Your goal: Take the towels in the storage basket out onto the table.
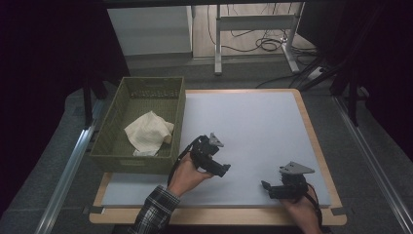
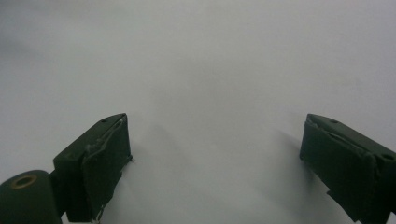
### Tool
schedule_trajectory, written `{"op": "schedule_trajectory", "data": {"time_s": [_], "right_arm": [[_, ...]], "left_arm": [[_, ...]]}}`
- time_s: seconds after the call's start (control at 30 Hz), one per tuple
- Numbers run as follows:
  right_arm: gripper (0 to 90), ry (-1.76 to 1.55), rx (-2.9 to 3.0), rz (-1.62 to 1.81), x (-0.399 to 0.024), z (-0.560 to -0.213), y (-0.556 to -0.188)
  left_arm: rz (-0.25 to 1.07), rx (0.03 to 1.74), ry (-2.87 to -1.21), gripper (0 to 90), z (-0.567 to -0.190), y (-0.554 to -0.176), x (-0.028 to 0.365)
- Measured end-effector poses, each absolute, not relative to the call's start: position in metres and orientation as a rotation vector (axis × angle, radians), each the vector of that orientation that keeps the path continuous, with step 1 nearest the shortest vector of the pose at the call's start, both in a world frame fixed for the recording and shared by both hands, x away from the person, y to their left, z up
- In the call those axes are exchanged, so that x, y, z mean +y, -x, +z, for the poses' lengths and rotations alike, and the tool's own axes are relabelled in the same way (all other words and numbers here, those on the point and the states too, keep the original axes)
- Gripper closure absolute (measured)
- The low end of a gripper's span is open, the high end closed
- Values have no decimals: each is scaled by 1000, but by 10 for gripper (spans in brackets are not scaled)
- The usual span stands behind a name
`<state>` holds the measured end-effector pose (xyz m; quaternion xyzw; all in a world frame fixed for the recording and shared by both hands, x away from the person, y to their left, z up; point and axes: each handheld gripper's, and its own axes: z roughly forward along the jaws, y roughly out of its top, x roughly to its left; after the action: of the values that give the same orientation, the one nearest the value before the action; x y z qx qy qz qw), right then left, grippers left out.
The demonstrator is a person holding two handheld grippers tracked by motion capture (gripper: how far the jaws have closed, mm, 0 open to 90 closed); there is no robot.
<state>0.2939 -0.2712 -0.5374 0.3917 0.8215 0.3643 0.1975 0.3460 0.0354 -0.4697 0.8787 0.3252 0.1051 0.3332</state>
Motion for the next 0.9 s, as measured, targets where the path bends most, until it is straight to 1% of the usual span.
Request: {"op": "schedule_trajectory", "data": {"time_s": [0.1,0.23,0.33,0.67,0.9], "right_arm": [[88,-1091,2299,1020,-271,-538,-294],[88,-1091,2299,1020,-271,-538,-294],[88,-1091,2299,1020,-271,-538,-294],[88,-1091,2299,1020,-271,-538,-294],[88,-1091,2299,1020,-271,-538,-294]], "left_arm": [[273,860,-2291,48,-459,-352,39],[308,868,-2293,48,-439,-362,47],[312,878,-2296,47,-433,-367,52],[370,949,-2288,47,-409,-389,88],[394,1014,-2237,33,-395,-401,123]]}}
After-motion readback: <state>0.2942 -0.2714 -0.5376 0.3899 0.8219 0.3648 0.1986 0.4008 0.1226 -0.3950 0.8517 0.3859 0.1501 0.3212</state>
